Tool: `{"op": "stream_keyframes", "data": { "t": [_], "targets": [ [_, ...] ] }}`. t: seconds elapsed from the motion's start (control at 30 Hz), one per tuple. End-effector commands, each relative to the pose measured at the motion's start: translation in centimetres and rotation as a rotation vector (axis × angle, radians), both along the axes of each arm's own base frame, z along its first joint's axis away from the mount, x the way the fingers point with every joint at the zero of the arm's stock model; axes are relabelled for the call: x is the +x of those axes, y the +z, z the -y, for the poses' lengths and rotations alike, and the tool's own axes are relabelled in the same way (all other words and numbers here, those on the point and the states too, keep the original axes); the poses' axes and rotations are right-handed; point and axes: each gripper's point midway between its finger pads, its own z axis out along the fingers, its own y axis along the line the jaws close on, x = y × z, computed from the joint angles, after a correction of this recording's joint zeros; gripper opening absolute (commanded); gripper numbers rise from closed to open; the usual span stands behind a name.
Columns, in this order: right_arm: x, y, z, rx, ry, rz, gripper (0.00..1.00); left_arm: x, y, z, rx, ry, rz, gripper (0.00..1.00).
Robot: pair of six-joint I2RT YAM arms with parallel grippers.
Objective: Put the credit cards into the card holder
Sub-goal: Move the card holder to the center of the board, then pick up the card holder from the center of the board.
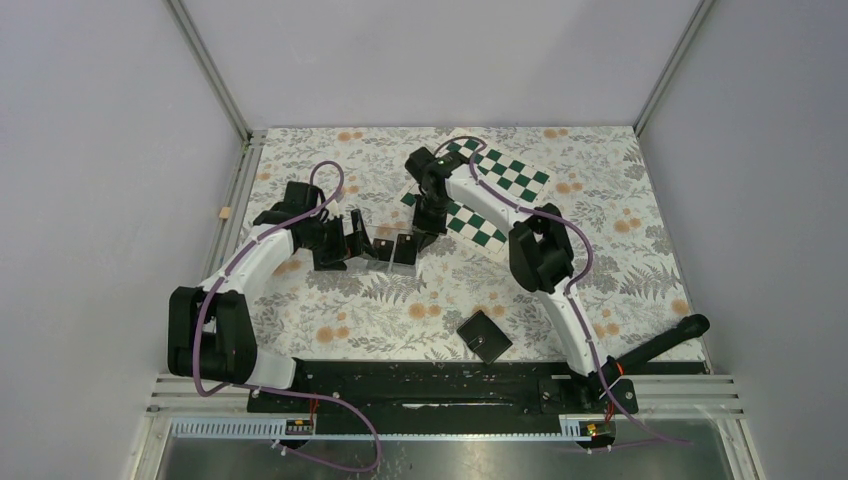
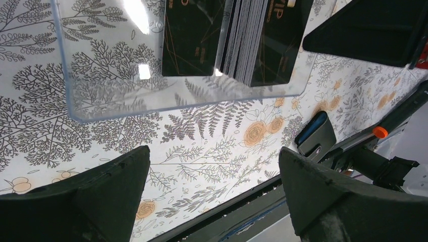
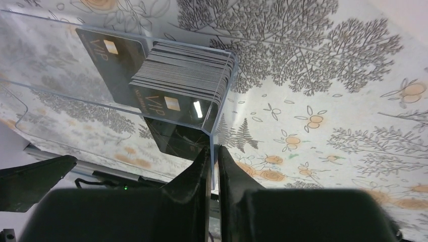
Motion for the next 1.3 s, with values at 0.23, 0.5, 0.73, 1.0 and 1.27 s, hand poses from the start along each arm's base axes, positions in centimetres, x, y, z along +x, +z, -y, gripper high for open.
{"op": "stream_keyframes", "data": {
  "t": [0.23, 0.5, 0.73, 1.0, 1.27],
  "targets": [
    [3.1, 4.5, 0.1, -0.004, 0.129, 0.185, 0.40, -0.3, -0.9, 0.0, 0.003, -0.026, -0.012, 0.99],
    [1.9, 6.6, 4.2, -0.036, 0.155, 0.216, 0.70, -0.5, -0.6, 0.9, -0.030, -0.038, -0.025, 0.99],
    [-2.3, 5.7, 11.4, 0.046, 0.029, 0.149, 0.73, -1.6, -0.8, 4.6, -0.061, -0.101, -0.049, 0.99],
    [-12.2, 1.2, 18.7, 0.018, -0.011, -0.043, 0.73, -5.0, -1.1, 12.8, -0.138, -0.255, -0.095, 0.95],
    [-16.7, -1.0, 19.6, 0.041, 0.016, -0.151, 0.73, -11.5, -3.1, 20.4, -0.215, -0.459, -0.241, 0.88]
  ]
}}
